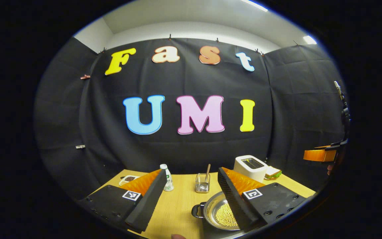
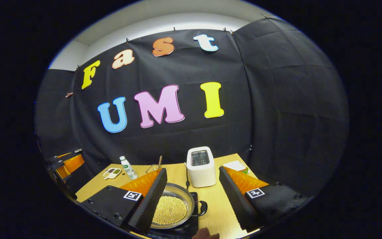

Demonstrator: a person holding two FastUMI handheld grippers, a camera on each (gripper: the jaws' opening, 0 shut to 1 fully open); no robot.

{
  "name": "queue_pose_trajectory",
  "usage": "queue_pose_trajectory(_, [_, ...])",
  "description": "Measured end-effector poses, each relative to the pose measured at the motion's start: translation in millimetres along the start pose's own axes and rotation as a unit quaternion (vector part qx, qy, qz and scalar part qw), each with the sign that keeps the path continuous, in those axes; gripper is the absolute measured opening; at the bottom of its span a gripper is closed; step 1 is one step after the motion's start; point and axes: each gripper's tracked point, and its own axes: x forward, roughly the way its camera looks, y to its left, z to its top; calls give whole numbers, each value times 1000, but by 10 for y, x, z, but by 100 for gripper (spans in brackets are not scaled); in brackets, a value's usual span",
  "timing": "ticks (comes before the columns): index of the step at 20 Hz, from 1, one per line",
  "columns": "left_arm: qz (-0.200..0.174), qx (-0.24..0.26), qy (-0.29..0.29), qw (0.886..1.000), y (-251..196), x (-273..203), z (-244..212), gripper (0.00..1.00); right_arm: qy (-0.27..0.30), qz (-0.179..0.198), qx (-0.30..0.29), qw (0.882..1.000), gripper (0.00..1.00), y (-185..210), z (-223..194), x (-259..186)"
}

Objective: First push the handle of the pot to place it horizontally, then grasp the pot with both hands and set it on the induction cooktop.

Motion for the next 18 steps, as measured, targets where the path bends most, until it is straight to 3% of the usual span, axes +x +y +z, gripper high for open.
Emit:
queue_pose_trajectory(4, [10,-1,-62,998,16,-352,386,96,-86,12,6,996,98,64,440,-354])
queue_pose_trajectory(9, [25,4,-81,996,81,-676,505,96,-177,11,-34,984,98,108,825,-714])
queue_pose_trajectory(18, [32,11,-72,997,160,-883,331,96,-170,14,-40,985,100,70,674,-860])
